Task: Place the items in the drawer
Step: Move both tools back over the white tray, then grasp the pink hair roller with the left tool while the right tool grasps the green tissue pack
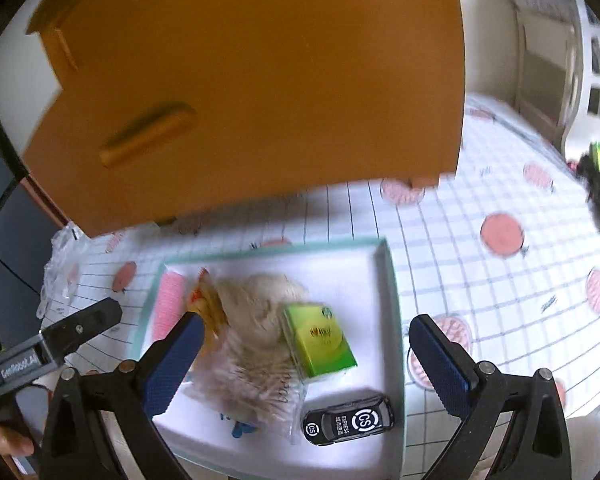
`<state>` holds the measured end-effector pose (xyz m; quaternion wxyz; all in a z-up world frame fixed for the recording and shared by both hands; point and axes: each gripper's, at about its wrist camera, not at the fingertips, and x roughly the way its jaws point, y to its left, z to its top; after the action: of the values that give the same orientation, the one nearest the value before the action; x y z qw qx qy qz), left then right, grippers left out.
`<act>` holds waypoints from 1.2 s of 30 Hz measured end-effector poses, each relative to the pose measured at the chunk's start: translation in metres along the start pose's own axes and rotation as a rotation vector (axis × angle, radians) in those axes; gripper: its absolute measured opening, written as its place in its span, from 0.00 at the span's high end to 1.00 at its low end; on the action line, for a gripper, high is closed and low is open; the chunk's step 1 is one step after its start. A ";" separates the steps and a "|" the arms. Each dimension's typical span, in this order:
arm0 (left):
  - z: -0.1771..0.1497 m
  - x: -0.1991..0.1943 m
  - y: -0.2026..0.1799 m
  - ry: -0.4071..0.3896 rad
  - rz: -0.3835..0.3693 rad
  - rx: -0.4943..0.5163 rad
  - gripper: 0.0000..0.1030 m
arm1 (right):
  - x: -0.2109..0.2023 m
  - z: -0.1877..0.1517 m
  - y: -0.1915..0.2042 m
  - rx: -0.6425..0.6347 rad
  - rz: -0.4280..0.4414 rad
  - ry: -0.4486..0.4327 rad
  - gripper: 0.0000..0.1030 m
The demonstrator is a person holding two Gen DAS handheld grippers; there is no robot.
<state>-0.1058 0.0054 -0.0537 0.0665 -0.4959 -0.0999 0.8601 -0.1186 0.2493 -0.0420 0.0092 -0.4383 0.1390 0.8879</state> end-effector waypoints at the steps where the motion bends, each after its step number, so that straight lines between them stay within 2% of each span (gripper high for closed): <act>1: 0.000 0.006 0.001 0.007 0.001 -0.006 0.03 | 0.008 -0.002 -0.002 0.015 0.010 0.019 0.00; 3: 0.000 0.011 0.004 0.021 -0.003 -0.012 0.07 | 0.017 -0.004 -0.008 0.024 0.009 0.034 0.03; 5: -0.001 0.019 0.005 0.029 -0.009 -0.009 0.07 | 0.029 -0.005 -0.010 0.018 0.001 0.053 0.11; 15: -0.008 0.034 0.002 0.040 -0.002 0.024 0.09 | 0.062 -0.010 -0.014 0.002 0.008 0.126 0.23; 20: -0.011 0.034 0.002 0.040 -0.008 0.042 0.10 | 0.070 -0.014 -0.019 0.007 0.007 0.148 0.37; 25: -0.012 0.032 0.002 0.035 -0.023 0.054 0.10 | 0.075 -0.016 -0.023 0.025 0.009 0.159 0.44; 28: -0.012 0.030 0.000 0.029 -0.026 0.062 0.10 | 0.075 -0.016 -0.023 0.025 0.010 0.159 0.44; 30: -0.011 0.029 -0.001 0.026 -0.029 0.067 0.21 | 0.074 -0.016 -0.023 0.021 0.005 0.157 0.45; 31: -0.011 0.030 -0.002 0.035 -0.030 0.072 0.34 | 0.074 -0.016 -0.023 0.019 0.002 0.157 0.46; 34: -0.012 0.035 -0.001 0.057 -0.033 0.069 0.38 | 0.072 -0.016 -0.022 0.018 -0.007 0.153 0.47; 36: -0.012 0.036 -0.001 0.062 -0.035 0.066 0.44 | 0.070 -0.017 -0.022 0.020 -0.013 0.149 0.48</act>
<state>-0.1132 0.0150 -0.0892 0.1008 -0.5181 -0.0779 0.8458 -0.1461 0.2589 -0.1118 0.0089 -0.5040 0.1456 0.8513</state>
